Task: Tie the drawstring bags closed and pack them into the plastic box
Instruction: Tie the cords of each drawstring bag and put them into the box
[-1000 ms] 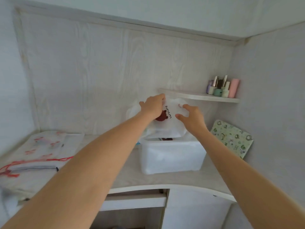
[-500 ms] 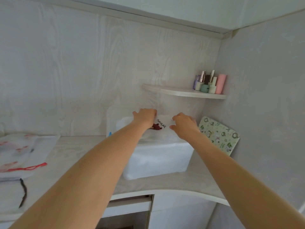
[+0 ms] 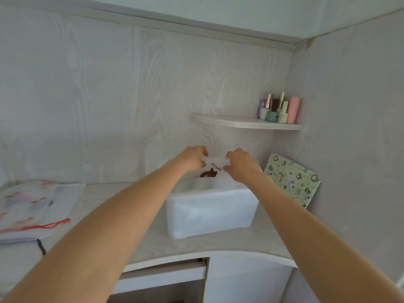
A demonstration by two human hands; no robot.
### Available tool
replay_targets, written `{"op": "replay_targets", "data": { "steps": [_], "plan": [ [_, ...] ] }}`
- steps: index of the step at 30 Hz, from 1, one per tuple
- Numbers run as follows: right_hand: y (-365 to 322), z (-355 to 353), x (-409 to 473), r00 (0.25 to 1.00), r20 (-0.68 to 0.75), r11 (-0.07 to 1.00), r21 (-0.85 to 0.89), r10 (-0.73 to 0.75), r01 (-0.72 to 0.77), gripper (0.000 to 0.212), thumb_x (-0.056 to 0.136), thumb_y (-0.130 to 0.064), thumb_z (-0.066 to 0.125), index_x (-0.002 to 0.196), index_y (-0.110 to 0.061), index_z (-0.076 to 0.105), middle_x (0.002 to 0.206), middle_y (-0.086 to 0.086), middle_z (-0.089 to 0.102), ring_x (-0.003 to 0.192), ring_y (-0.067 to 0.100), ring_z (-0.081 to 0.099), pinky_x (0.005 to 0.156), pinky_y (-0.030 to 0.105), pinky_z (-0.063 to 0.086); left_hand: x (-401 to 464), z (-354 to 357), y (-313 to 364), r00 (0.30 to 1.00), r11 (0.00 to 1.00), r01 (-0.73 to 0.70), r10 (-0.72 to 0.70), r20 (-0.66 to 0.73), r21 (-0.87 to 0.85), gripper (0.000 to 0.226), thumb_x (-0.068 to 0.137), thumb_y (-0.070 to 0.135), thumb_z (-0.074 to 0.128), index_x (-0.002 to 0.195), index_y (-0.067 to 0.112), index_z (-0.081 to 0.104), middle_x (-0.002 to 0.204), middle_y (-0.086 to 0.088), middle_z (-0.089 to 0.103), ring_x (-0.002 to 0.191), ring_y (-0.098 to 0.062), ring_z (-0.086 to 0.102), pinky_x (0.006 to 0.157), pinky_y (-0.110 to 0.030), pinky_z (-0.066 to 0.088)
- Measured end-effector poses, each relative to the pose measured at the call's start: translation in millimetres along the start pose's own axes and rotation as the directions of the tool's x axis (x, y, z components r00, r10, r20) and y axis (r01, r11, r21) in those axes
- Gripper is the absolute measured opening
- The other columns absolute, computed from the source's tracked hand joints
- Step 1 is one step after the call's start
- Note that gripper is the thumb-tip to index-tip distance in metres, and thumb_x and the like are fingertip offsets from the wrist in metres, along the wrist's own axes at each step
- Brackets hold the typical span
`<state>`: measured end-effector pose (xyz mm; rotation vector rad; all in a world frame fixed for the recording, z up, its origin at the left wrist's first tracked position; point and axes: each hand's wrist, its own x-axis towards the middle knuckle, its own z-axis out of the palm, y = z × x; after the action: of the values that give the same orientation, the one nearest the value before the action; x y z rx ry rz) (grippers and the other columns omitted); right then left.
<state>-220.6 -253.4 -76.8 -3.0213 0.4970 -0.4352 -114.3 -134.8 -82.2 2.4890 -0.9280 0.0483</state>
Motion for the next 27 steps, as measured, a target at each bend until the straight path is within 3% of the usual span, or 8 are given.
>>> {"op": "replay_targets", "data": {
  "steps": [4,7,10,13,17,23,25,27],
  "plan": [
    [-39,-11,-13,0.977,-0.204,0.956,0.269,-0.061,0.116,0.031,0.095,-0.016,0.046,0.125,-0.009,0.053,0.132,0.009,0.045,0.114,0.027,0.049,0.091,0.035,0.042,-35,-28,-14,0.96,0.985,-0.097,0.054,-0.277,-0.144,0.044,0.088,-0.008,0.038,0.12,0.015,0.056,0.116,-0.011,0.057,0.102,-0.021,0.054,0.075,-0.022,0.041],
    [-82,-11,-20,0.951,-0.295,0.858,0.459,-0.096,0.229,0.032,0.094,-0.011,0.047,0.125,-0.012,0.054,0.132,0.007,0.047,0.11,0.022,0.053,0.089,0.026,0.04,-66,-49,-32,0.906,0.971,-0.131,0.035,-0.421,-0.201,0.038,0.089,-0.005,0.04,0.116,0.017,0.058,0.108,-0.006,0.06,0.092,-0.013,0.054,0.074,-0.021,0.042],
    [-135,1,-31,0.902,-0.392,0.825,0.439,-0.18,0.355,0.034,0.094,-0.009,0.044,0.127,-0.011,0.051,0.13,0.005,0.045,0.114,0.021,0.049,0.086,0.028,0.043,-100,-68,-65,0.832,0.962,-0.081,-0.08,-0.549,-0.262,0.024,0.091,0.008,0.049,0.111,0.018,0.057,0.099,-0.001,0.062,0.087,-0.015,0.058,0.078,-0.028,0.047],
    [-193,23,-39,0.848,-0.418,0.826,0.312,-0.325,0.47,0.036,0.095,-0.012,0.043,0.13,-0.012,0.048,0.129,0.004,0.044,0.114,0.023,0.047,0.085,0.036,0.043,-135,-86,-116,0.737,0.951,0.003,-0.212,-0.642,-0.31,0.018,0.092,0.019,0.054,0.108,0.015,0.058,0.093,0.003,0.059,0.082,-0.014,0.056,0.074,-0.024,0.041],
    [-273,66,-40,0.836,-0.286,0.792,0.284,-0.467,0.54,0.039,0.095,-0.015,0.043,0.133,-0.012,0.045,0.132,0.006,0.044,0.12,0.024,0.043,0.092,0.035,0.038,-177,-101,-200,0.693,0.937,0.158,-0.33,-0.641,-0.312,0.019,0.092,0.022,0.054,0.106,0.01,0.06,0.098,-0.002,0.063,0.083,-0.013,0.054,0.075,-0.019,0.036],
    [-369,141,-30,0.841,0.066,0.763,0.465,-0.536,0.45,0.042,0.096,-0.023,0.045,0.136,-0.012,0.04,0.136,0.01,0.042,0.125,0.028,0.04,0.1,0.038,0.037,-211,-99,-315,0.712,0.862,0.373,-0.503,-0.49,-0.343,0.024,0.094,0.021,0.052,0.113,0.009,0.06,0.109,-0.009,0.064,0.092,-0.016,0.054,0.067,-0.008,0.034],
    [-388,161,-24,0.808,0.149,0.76,0.468,-0.571,0.451,0.048,0.096,-0.029,0.047,0.14,-0.014,0.036,0.14,0.011,0.041,0.128,0.027,0.039,0.103,0.038,0.034,-214,-92,-345,0.745,0.841,0.434,-0.537,-0.396,-0.324,0.027,0.094,0.028,0.052,0.117,0.015,0.058,0.112,-0.006,0.063,0.104,-0.02,0.057,0.087,-0.022,0.042],
    [-400,175,-18,0.758,0.24,0.763,0.446,-0.606,0.468,0.055,0.093,-0.036,0.052,0.141,-0.017,0.036,0.143,0.009,0.039,0.131,0.026,0.036,0.106,0.037,0.032,-217,-85,-367,0.764,0.839,0.435,-0.536,-0.359,-0.327,0.027,0.093,0.032,0.052,0.117,0.02,0.058,0.112,-0.003,0.063,0.108,-0.022,0.057,0.097,-0.038,0.042]
  ]
}}
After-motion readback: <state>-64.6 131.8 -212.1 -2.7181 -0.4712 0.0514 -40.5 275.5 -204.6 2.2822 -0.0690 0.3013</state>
